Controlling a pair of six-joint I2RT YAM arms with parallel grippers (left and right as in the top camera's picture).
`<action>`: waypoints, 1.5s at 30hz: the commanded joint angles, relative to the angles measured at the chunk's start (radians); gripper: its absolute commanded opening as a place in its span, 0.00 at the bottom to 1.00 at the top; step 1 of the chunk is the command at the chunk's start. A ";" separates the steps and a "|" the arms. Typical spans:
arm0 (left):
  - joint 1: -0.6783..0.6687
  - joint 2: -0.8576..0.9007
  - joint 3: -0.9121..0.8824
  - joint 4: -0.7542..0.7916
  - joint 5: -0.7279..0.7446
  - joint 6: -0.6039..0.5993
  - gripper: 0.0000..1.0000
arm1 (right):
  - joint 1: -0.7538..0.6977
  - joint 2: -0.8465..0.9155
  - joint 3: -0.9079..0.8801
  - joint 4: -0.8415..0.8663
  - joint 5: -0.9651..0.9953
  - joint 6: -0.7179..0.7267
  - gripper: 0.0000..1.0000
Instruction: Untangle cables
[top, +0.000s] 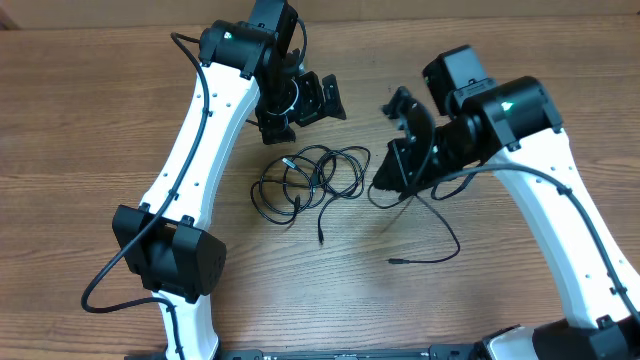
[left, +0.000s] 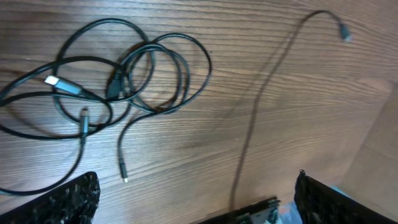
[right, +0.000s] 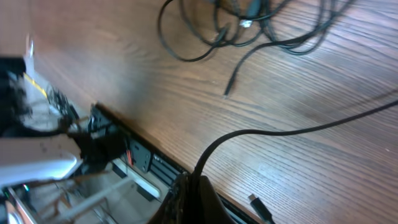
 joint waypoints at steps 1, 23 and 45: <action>0.003 0.003 -0.005 0.006 0.037 -0.019 1.00 | 0.037 -0.076 -0.002 0.002 -0.018 -0.056 0.04; -0.129 0.004 -0.015 0.059 -0.151 0.015 1.00 | -0.101 -0.113 0.063 0.019 0.206 0.171 1.00; -0.397 0.237 -0.018 0.163 -0.187 0.290 1.00 | -0.814 -0.111 0.058 0.044 0.195 0.205 1.00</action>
